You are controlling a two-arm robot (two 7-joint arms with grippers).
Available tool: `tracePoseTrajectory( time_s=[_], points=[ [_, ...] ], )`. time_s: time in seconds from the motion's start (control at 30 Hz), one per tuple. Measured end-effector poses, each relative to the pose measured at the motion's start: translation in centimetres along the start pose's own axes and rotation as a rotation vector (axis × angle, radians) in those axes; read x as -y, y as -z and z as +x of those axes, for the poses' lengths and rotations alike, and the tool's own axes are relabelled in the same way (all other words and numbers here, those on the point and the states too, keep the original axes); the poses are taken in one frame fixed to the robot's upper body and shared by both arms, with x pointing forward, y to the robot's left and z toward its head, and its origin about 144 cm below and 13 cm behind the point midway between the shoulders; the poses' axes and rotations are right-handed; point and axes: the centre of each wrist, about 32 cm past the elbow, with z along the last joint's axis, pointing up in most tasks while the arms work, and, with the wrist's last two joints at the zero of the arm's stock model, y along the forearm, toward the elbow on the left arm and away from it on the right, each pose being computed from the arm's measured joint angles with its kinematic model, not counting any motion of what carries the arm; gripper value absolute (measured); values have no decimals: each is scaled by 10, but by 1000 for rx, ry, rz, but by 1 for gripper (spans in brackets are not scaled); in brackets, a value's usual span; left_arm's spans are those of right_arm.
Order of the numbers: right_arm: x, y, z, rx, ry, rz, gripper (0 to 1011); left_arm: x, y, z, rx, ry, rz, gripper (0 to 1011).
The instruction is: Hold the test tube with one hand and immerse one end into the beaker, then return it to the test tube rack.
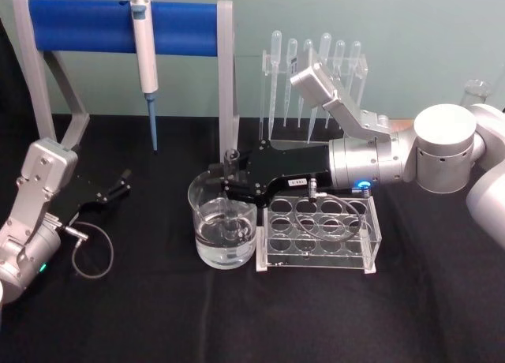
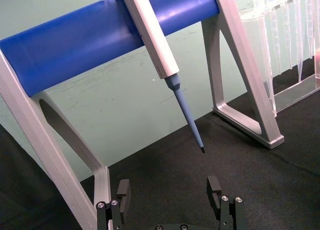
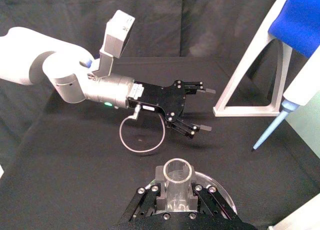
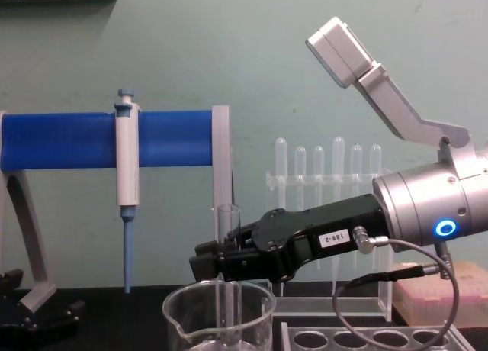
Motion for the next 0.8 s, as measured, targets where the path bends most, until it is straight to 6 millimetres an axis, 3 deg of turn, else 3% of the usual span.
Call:
tracePoseTrajectory(
  time_s=[0.8],
  points=[
    [0, 0, 0, 0, 0, 0, 226, 0, 0, 0, 0, 0, 0, 1000]
  ],
)
